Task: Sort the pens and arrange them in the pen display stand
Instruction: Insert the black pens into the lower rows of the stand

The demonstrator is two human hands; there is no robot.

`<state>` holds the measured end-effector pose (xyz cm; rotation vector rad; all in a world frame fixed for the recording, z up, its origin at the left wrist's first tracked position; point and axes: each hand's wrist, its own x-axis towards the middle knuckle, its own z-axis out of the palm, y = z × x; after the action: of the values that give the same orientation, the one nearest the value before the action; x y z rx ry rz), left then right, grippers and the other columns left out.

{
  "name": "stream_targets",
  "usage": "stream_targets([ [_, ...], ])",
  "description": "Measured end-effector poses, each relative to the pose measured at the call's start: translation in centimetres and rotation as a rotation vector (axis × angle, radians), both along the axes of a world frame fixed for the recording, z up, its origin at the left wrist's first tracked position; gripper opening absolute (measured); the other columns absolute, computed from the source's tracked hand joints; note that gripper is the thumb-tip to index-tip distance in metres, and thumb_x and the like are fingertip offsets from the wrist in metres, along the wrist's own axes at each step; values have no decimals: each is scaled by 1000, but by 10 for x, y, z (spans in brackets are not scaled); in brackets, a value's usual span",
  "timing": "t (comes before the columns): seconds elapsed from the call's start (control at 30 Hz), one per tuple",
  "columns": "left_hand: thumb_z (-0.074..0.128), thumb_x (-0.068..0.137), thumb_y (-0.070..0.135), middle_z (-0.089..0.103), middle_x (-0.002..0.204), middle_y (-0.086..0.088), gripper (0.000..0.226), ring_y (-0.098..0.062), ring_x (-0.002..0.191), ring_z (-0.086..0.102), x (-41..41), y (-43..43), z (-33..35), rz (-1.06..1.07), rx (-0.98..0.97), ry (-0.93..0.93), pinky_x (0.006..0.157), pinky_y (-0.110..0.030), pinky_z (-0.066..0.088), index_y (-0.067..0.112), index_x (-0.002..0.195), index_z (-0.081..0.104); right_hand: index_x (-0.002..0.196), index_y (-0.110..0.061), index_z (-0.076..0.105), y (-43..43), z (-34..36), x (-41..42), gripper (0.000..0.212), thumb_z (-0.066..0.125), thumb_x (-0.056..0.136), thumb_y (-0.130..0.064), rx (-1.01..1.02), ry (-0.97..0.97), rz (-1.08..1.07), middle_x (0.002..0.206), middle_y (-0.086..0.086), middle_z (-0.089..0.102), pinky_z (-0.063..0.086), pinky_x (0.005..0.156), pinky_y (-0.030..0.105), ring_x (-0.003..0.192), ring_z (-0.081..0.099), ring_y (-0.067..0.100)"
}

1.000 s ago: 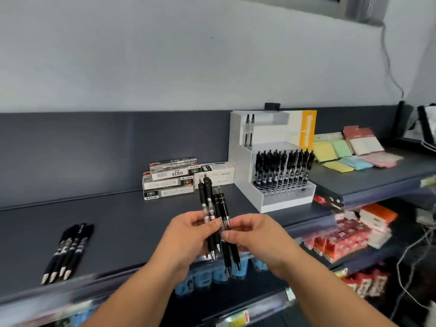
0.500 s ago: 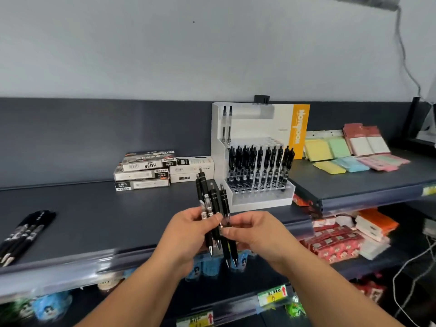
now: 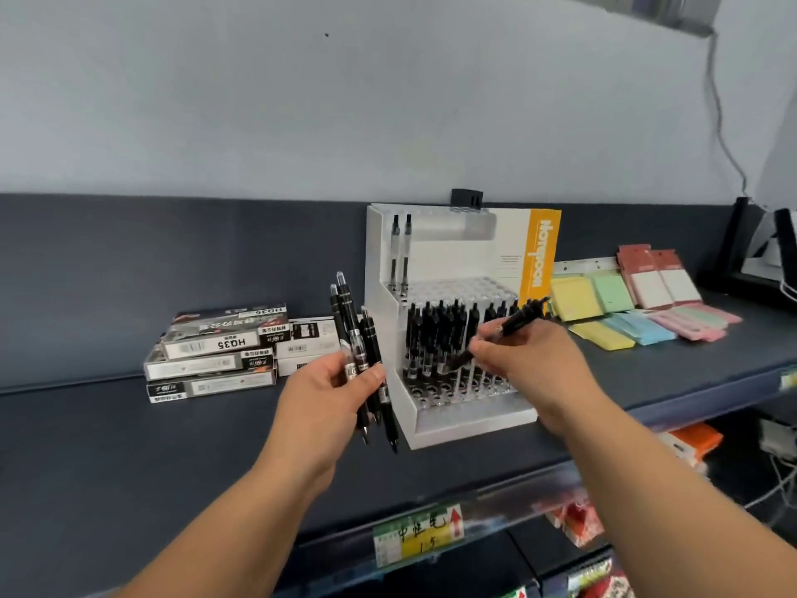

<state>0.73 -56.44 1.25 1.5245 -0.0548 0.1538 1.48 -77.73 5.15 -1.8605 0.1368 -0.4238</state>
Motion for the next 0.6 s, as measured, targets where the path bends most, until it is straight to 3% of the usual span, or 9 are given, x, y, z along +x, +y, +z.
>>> stream_targets([
  [0.1,71,85,22,74,97,11,27,-3,85,67,11,-4,-1,-13,23,-10,80,-27,57,21,111,64,88,-22,68,-24,8,13,8,69,86,-14,-213,28,-92,86,4,73,56,86,47,87,70,27],
  [0.17,69,86,19,73,82,17,18,5,73,65,15,-12,-2,-23,22,-30,63,-14,53,25,103,66,96,-18,67,-33,10,21,8,65,87,-18,-415,40,-159,91,5,72,54,84,42,89,68,27],
  [0.2,69,86,20,73,84,15,19,5,74,65,17,-17,-2,-26,32,-40,61,-13,51,24,104,66,100,-15,67,-35,9,24,13,64,89,-20,-515,55,-183,94,6,72,53,82,36,91,66,27],
  [0.3,72,84,27,70,109,7,38,-2,95,65,21,-32,-1,-39,83,-53,80,-20,53,19,120,62,105,-11,66,-38,4,26,21,62,91,-27,-682,81,-218,98,8,69,40,68,27,83,57,23],
  [0.4,73,82,30,68,119,4,49,-7,108,63,25,-47,3,-53,106,-55,99,-30,48,16,127,60,99,-11,65,-44,-1,29,20,63,91,-30,-701,71,-200,94,7,68,35,59,25,78,53,19],
  [0.6,74,82,30,68,117,7,49,-7,107,63,31,-74,4,-18,107,-57,99,-31,48,19,128,60,87,-14,60,-61,5,30,19,63,91,-32,-717,-3,-174,78,-1,57,27,48,16,71,49,16],
])
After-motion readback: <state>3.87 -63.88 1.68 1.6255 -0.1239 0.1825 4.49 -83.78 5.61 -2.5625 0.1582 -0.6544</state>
